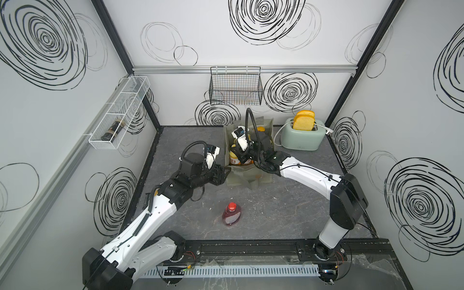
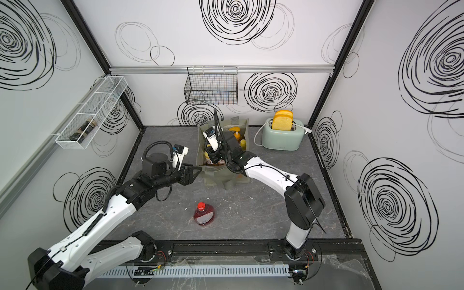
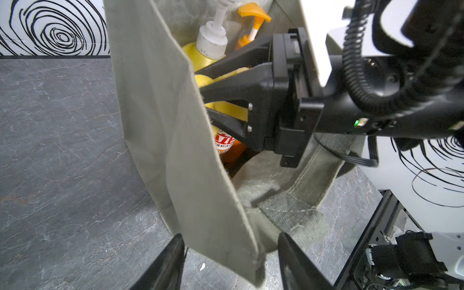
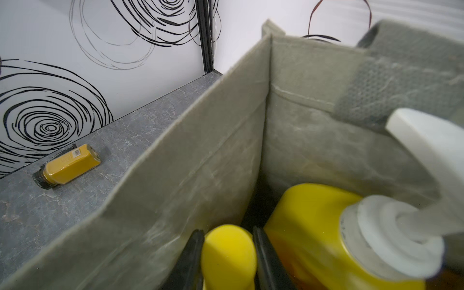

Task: Pack dish soap into the shopping bag
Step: Place the bottle of dish soap in the shopping bag.

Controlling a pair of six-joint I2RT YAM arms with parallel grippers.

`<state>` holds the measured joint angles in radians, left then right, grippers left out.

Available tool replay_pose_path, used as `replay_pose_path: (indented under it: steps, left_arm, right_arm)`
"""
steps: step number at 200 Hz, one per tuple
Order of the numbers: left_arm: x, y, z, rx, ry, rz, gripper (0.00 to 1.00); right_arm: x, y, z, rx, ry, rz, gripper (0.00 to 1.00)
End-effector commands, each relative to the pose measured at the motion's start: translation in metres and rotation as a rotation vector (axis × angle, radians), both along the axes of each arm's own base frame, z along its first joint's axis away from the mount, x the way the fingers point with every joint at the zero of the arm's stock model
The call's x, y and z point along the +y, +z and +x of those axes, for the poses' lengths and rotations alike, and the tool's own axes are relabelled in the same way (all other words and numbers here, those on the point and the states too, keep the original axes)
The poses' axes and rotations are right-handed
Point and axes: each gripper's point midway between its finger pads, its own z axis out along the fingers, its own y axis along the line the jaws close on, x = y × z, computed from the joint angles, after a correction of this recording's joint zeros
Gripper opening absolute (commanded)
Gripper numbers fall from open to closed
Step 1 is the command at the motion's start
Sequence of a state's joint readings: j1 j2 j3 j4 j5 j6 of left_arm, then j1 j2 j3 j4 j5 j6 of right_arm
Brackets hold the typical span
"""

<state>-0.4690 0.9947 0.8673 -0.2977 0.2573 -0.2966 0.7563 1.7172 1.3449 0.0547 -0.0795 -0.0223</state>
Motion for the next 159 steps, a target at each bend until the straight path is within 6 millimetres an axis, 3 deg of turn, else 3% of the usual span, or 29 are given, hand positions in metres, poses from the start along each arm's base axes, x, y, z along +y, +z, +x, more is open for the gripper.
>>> replay_pose_path:
  steps: [1, 54, 107, 133, 159]
  left_arm:
    - [0.002, -0.001, -0.001, -0.01, 0.0, 0.005, 0.63]
    - [0.002, -0.001, 0.001, -0.009, 0.0, 0.008, 0.66]
    - [0.004, 0.012, 0.005, -0.036, 0.018, -0.008, 0.68]
    - [0.006, 0.031, 0.011, -0.071, 0.039, -0.014, 0.68]
    - [0.009, 0.056, 0.021, -0.113, 0.069, -0.029, 0.71]
  right_arm:
    - [0.002, 0.03, 0.009, -0.074, -0.015, 0.073, 0.18]
    - [-0.005, 0.046, 0.003, -0.086, -0.021, 0.086, 0.44]
    - [-0.019, 0.098, -0.013, -0.11, -0.012, 0.144, 0.58]
    - [-0.049, 0.123, -0.019, -0.061, -0.058, 0.179, 0.62]
    - [-0.098, 0.128, -0.024, 0.017, -0.129, 0.194, 0.63]
